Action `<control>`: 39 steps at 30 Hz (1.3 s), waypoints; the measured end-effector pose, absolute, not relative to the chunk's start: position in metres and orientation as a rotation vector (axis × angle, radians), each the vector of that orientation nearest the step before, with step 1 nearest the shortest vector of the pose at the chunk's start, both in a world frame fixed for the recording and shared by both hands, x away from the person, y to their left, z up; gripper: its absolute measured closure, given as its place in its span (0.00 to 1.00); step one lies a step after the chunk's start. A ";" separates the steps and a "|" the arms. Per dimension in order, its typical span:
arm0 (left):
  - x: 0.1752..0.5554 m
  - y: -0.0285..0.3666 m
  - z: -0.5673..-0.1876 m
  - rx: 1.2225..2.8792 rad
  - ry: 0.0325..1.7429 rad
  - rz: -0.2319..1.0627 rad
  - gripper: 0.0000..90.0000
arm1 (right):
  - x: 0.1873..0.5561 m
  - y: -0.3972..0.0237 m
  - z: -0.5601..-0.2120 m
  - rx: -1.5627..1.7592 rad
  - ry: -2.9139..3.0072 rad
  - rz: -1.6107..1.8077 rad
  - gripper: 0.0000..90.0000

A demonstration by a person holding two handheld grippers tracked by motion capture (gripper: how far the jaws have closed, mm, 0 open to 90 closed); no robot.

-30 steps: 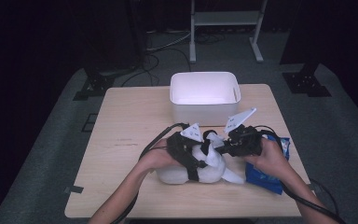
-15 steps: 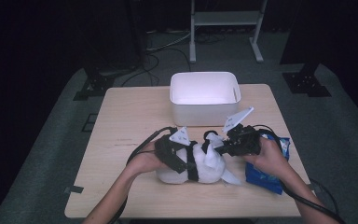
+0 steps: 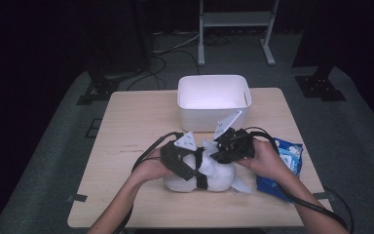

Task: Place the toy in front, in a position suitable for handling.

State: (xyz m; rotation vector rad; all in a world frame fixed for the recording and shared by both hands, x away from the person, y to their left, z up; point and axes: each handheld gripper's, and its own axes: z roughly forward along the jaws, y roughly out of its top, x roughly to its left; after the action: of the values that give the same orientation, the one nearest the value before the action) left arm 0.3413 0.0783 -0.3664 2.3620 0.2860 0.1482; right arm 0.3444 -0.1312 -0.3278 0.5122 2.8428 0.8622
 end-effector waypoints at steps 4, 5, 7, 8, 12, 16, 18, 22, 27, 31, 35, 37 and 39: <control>0.342 0.086 -0.361 2.355 0.309 0.170 0.20 | 0.341 -0.140 -0.331 0.534 2.863 0.868 0.87; 0.342 0.089 -0.360 2.356 0.314 0.177 0.19 | 0.340 -0.142 -0.332 0.535 2.862 0.869 0.87; 0.342 0.094 -0.359 2.330 0.333 0.165 0.18 | 0.339 -0.145 -0.334 0.542 2.862 0.866 0.87; 0.342 0.097 -0.359 2.321 0.332 0.161 0.18 | 0.338 -0.147 -0.334 0.548 2.861 0.863 0.87; 0.340 0.105 -0.357 2.277 0.351 0.144 0.16 | 0.338 -0.154 -0.339 0.567 2.857 0.864 0.87; 0.340 0.112 -0.356 2.257 0.355 0.129 0.13 | 0.338 -0.163 -0.342 0.596 2.851 0.859 0.87; 0.339 0.115 -0.357 2.254 0.358 0.119 0.12 | 0.338 -0.166 -0.343 0.599 2.848 0.855 0.87; 0.339 0.120 -0.361 2.235 0.362 0.079 0.10 | 0.337 -0.173 -0.345 0.624 2.850 0.841 0.87; 0.339 0.123 -0.367 2.211 0.364 0.034 0.09 | 0.337 -0.185 -0.349 0.670 2.853 0.848 0.88; 0.340 0.122 -0.368 2.214 0.350 0.018 0.09 | 0.337 -0.194 -0.354 0.708 2.851 0.835 0.88; 0.341 0.120 -0.374 2.221 0.345 -0.007 0.08 | 0.338 -0.205 -0.359 0.750 2.846 0.798 0.88; 0.344 0.118 -0.378 2.216 0.344 -0.024 0.08 | 0.338 -0.211 -0.362 0.779 2.848 0.805 0.88; 0.347 0.115 -0.381 2.182 0.331 -0.060 0.08 | 0.337 -0.215 -0.363 0.796 2.846 0.832 0.88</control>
State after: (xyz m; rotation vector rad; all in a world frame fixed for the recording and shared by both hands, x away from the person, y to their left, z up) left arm 0.3475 0.1147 -0.3810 2.1818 0.3306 -0.0600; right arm 0.3374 -0.2151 -0.3635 0.7962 2.8460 0.8317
